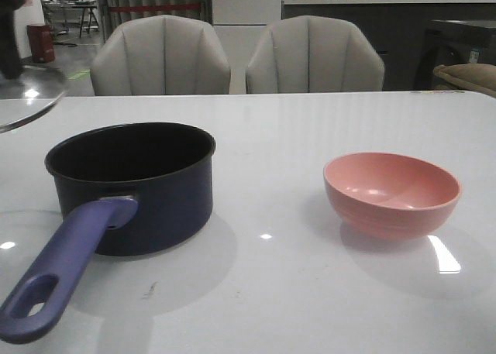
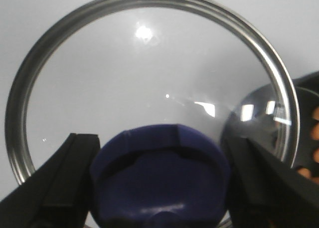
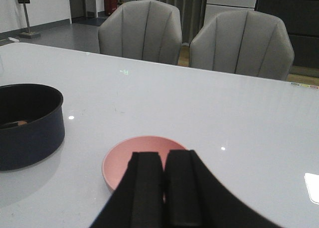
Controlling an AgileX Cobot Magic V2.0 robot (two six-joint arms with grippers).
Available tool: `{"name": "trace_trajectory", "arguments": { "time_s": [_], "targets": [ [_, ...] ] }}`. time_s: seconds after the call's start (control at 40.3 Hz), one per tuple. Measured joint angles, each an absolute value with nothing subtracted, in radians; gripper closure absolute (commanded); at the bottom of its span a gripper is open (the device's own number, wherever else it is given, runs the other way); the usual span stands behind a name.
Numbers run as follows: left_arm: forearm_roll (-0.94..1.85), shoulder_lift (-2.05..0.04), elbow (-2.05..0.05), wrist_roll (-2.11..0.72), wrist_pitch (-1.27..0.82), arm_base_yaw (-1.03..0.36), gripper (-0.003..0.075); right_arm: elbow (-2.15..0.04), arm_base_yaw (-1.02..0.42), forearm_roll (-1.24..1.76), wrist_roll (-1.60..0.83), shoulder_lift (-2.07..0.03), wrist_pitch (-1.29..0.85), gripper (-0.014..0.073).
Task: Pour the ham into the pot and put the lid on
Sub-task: 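Grasp the glass lid knob with the left gripper and lift it, then lower the glass lid onto the saucepan opening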
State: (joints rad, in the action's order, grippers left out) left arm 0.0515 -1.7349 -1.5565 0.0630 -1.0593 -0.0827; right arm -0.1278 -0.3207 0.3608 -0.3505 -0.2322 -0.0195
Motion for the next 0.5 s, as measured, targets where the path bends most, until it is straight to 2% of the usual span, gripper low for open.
{"name": "trace_trajectory", "arguments": {
  "time_s": [0.273,0.496],
  "targets": [
    [0.062,-1.763,-1.64,0.061,-1.104,-0.314,0.0349,-0.128,-0.321,0.361,-0.351,-0.232,-0.02,0.0445],
    [0.066,-1.817,-1.658,0.061,-1.121,-0.409,0.0349,-0.128,-0.321,0.361,-0.351,-0.232,-0.02,0.0445]
  ]
}}
